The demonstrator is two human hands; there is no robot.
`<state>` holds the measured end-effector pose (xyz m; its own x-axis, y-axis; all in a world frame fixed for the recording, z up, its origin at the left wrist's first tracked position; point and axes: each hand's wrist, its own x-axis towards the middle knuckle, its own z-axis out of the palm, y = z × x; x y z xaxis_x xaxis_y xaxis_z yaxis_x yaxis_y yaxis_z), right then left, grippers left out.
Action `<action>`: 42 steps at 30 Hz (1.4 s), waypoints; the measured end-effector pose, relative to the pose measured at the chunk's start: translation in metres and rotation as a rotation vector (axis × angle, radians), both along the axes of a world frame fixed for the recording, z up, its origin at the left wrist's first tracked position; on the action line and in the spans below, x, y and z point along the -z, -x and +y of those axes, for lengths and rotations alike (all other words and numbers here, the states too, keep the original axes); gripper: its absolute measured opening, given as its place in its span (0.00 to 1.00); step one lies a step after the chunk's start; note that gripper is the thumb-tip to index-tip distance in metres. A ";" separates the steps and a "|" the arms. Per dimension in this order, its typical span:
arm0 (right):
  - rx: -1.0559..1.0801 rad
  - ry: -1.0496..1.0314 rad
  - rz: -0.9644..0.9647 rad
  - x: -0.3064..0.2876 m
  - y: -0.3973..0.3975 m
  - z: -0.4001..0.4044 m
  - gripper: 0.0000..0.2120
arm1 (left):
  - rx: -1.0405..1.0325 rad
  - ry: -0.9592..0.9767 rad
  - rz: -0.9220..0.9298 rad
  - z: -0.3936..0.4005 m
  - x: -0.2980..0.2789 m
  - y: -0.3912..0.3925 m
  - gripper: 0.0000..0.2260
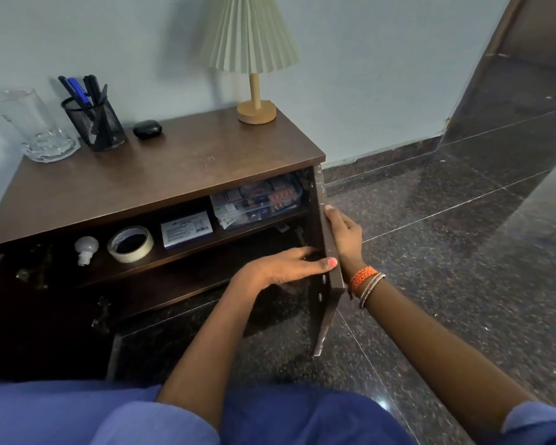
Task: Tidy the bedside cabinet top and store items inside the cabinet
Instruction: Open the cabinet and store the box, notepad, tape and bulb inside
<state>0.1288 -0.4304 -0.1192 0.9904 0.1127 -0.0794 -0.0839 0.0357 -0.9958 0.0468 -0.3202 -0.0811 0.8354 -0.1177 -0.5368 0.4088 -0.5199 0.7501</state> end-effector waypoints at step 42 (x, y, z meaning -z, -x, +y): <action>-0.267 0.310 -0.128 0.028 0.042 0.182 0.10 | -1.179 -0.144 -0.584 0.162 0.035 0.074 0.11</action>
<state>0.0870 -0.2485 -0.1472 0.9337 0.3570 -0.0279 0.0758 -0.2731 -0.9590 -0.0272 -0.1579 -0.1163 0.5080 0.8613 -0.0120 0.3051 -0.1669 0.9376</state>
